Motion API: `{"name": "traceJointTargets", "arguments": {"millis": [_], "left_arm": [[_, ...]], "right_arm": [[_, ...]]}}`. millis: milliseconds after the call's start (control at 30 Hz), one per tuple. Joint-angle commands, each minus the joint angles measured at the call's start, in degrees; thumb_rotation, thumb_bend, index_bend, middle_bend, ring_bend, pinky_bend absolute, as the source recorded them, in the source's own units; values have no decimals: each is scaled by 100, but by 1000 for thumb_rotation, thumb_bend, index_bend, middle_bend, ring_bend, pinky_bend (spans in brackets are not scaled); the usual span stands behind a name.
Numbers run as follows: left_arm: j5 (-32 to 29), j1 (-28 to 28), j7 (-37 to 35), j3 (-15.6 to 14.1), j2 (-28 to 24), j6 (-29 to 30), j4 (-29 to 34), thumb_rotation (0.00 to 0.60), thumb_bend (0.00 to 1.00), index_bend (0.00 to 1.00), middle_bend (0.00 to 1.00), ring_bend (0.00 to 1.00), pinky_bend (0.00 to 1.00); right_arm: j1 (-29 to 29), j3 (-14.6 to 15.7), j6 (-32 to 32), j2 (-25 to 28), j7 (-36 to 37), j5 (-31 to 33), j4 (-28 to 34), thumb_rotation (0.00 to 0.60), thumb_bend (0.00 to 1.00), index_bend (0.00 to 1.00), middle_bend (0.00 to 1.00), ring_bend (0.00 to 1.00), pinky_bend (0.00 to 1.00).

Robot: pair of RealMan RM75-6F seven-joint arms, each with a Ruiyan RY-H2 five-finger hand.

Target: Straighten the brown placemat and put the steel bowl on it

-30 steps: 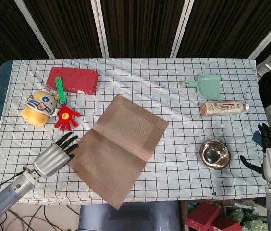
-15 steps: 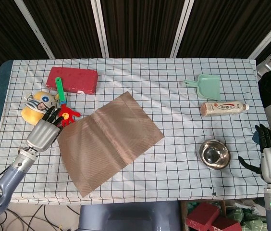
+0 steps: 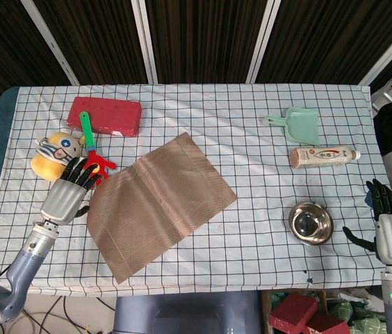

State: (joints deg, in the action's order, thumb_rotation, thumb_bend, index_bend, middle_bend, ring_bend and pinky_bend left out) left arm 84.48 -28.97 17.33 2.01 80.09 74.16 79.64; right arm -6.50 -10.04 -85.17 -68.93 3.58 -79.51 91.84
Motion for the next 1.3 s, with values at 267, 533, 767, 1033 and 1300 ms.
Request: {"name": "traceJointTargets", "arguments": {"millis": [267, 533, 767, 1033, 1300], "left_arm": [[114, 1077, -344, -196, -659, 1283, 1411, 600, 41, 141, 91, 0, 0], [72, 1344, -690, -65, -540, 1539, 1121, 600, 41, 113, 76, 0, 0], [59, 1320, -791, 77, -506, 1411, 1087, 600, 40, 99, 60, 0, 0], [-21, 1323, -954, 242, -466, 1316, 984, 600, 40, 76, 55, 0, 0], [-29, 1283, -1024, 335, -404, 1224, 870, 600, 40, 41, 42, 0, 0]], "right_arm": [[-234, -132, 53, 285, -482, -210, 365, 600, 96, 55, 0, 0, 166], [-810, -306, 685, 577, -1193, -269, 598, 600, 58, 99, 38, 33, 166], [-1570, -405, 1505, 442, -2108, -261, 550, 600, 34, 102, 41, 37, 171], [-2471, -516, 2477, -92, -2864, 148, 262, 600, 62, 111, 60, 59, 186], [-3015, -457, 2962, -613, -3019, 241, -201, 600, 11, 131, 73, 61, 186]]}}
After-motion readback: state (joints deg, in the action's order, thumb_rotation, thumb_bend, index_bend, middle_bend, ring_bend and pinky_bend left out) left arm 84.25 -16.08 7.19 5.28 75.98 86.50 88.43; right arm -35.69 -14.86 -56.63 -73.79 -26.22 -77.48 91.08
